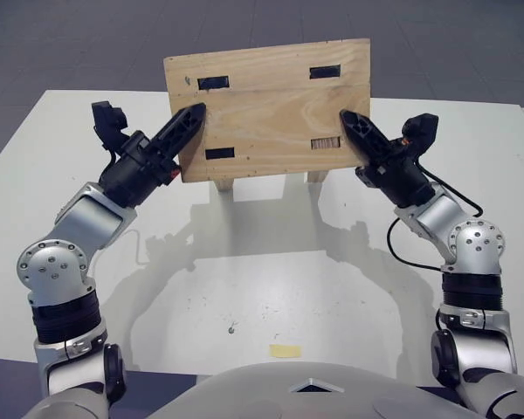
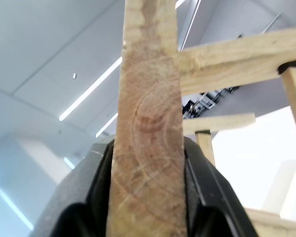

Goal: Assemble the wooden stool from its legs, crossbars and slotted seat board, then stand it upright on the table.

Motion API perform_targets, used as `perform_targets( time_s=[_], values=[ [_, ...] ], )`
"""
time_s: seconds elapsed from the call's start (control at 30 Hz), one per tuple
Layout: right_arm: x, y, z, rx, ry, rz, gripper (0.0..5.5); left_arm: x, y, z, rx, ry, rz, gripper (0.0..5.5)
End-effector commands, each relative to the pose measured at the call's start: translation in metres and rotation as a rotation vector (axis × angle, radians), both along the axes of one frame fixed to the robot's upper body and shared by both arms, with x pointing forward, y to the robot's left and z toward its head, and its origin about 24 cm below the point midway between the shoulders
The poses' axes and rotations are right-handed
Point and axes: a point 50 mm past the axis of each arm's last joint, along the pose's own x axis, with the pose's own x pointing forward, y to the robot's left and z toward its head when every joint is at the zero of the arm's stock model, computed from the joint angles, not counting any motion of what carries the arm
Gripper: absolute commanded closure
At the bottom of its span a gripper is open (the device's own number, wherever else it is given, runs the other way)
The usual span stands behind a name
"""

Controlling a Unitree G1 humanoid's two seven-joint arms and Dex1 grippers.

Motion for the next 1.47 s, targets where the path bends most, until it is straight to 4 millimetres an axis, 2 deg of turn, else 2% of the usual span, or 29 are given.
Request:
perform_targets(
  time_s=[0.03, 0.13, 0.3, 0.43, 0.53, 0.6, 0.67, 0.73, 0.77, 0.87, 0.93, 1.07, 1.27, 1.47],
  values=[
    [0.016, 0.023, 0.058, 0.084, 0.098, -0.141, 3.66, 0.043, 0.023, 0.017, -0.134, 0.272, 0.447, 2.61],
    [0.02, 0.02, 0.054, 0.06, 0.149, -0.2, 3.29, 0.048, 0.02, 0.02, -0.178, 0.285, 0.453, 2.25],
    [0.022, 0.008, 0.039, 0.035, 0.202, -0.271, 2.4, 0.048, 0.012, 0.018, -0.16, 0.305, 0.455, 1.34],
    [0.024, -0.009, 0.012, -0.031, 0.231, -0.342, 1.77, 0.046, 0.029, 0.019, -0.074, 0.248, 0.577, 0.69],
    [0.02, -0.026, 0.0, -0.085, 0.222, -0.475, 1.2, 0.041, 0.048, 0.02, 0.123, 0.145, 0.722, 0.11],
    [0.013, -0.032, 0.0, -0.104, 0.174, -0.537, 0.89, 0.036, 0.058, 0.012, 0.253, 0.117, 0.815, 0.1],
    [0.007, -0.036, 0.001, -0.074, 0.155, -0.574, 0.56, 0.03, 0.061, 0.003, 0.285, 0.12, 0.865, 0.1],
    [0.007, -0.041, -0.006, -0.134, 0.158, -0.682, 0.22, 0.023, 0.067, 0.001, 0.305, 0.1, 0.93, 0.1],
    [0.009, -0.042, -0.014, -0.23, 0.168, -0.768, 0.11, 0.02, 0.069, 0.001, 0.343, 0.079, 0.96, 0.1],
    [0.014, -0.031, -0.035, -0.621, 0.114, -0.919, 0.11, 0.016, 0.069, -0.002, 0.527, 0.017, 0.994, 0.1],
    [0.014, -0.023, -0.039, -0.751, 0.031, -0.959, 0.11, 0.016, 0.063, -0.002, 0.602, -0.023, 0.971, 0.1],
    [0.015, -0.017, -0.047, -0.948, -0.065, -1.071, 0.11, 0.02, 0.066, -0.002, 0.571, -0.023, 0.942, 0.1],
    [0.011, -0.002, -0.055, -0.961, -0.076, -1.104, 0.11, 0.028, 0.063, 0.0, 0.615, -0.044, 0.905, 0.1],
    [0.002, 0.001, -0.061, -0.955, -0.048, -1.126, 0.11, 0.034, 0.057, 0.002, 0.66, -0.053, 0.849, 0.1]
  ],
)
